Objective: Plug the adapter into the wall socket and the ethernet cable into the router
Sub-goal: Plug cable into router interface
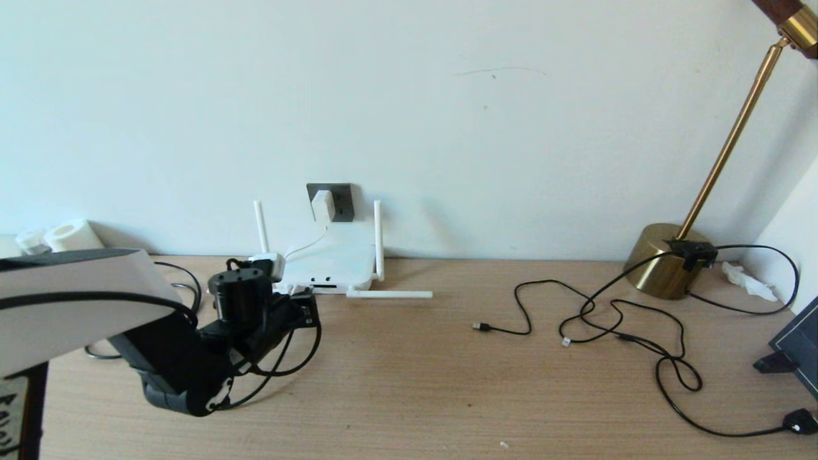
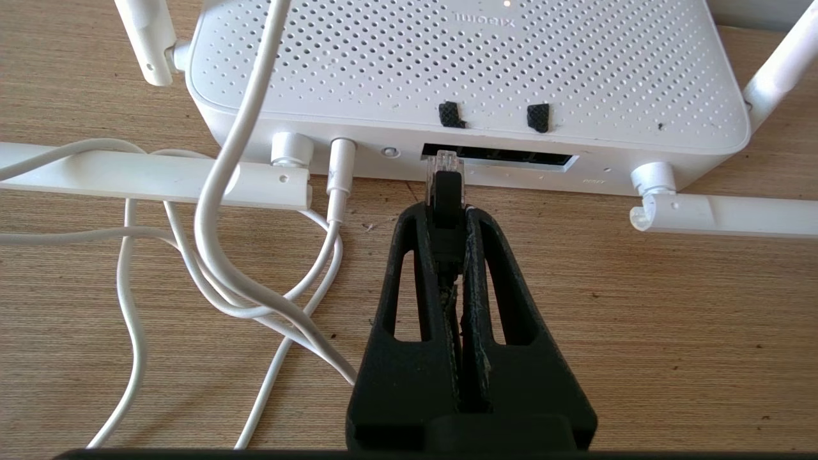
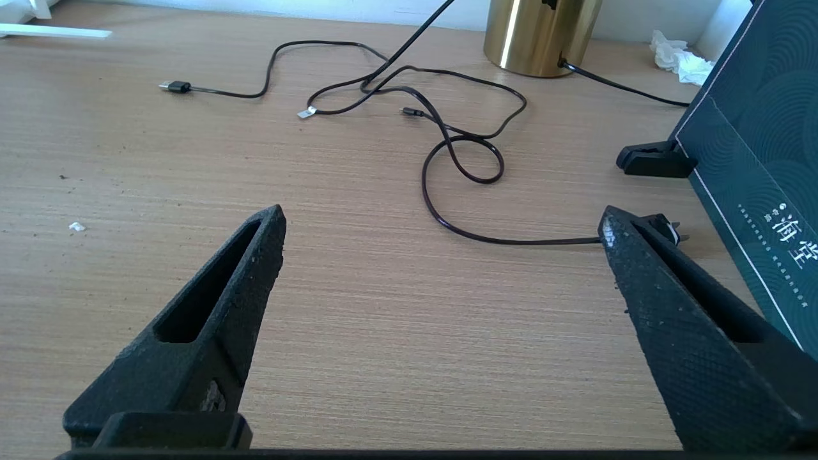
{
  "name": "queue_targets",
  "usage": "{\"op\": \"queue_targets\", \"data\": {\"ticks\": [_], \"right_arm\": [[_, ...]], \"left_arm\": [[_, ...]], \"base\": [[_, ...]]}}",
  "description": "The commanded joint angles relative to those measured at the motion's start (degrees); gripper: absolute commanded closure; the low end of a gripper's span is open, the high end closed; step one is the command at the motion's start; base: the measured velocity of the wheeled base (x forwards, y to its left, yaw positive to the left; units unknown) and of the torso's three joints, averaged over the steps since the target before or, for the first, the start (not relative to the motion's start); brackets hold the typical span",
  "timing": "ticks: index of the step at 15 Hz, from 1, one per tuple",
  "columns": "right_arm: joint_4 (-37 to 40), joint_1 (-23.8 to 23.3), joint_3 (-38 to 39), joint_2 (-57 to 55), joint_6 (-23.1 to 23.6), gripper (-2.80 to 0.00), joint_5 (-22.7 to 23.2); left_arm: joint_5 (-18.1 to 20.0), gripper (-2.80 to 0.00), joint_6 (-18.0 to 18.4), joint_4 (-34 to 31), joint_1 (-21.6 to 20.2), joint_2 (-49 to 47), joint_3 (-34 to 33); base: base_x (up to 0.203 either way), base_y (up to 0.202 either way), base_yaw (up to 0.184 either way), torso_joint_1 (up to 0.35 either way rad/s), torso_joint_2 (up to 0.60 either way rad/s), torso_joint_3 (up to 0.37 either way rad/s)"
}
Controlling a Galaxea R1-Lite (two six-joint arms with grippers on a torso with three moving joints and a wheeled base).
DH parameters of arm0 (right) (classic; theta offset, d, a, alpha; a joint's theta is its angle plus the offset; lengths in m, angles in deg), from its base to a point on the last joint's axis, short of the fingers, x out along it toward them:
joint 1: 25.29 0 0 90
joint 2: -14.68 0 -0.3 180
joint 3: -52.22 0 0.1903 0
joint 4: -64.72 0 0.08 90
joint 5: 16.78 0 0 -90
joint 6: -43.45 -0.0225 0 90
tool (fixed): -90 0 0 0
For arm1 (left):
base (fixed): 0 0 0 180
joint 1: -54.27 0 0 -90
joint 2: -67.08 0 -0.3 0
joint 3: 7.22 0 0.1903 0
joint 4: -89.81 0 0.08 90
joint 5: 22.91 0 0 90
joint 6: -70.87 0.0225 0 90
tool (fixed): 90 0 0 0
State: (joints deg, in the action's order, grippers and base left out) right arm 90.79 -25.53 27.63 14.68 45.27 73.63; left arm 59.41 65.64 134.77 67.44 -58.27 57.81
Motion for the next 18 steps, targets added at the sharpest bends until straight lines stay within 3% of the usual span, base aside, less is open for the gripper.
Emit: {"op": "queue_targets", "data": {"ticks": [1,18], "right_arm": [[0.03,0.03,0.00,-0.09,0.03,-2.80,0.02],[0.03,0.07,0.00,-0.09,0.03,-2.80,0.02]], "left_arm": [[-0.05,0.00,-0.04,0.40,-0.07,-0.15,-0.01],[-0.05,0.00,0.04,-0.48,-0.07,-0.42,1.75]], "base": [[0.000,0.000,0.000,0.000,0.00,0.000],[0.000,0.000,0.000,0.000,0.00,0.000]]}}
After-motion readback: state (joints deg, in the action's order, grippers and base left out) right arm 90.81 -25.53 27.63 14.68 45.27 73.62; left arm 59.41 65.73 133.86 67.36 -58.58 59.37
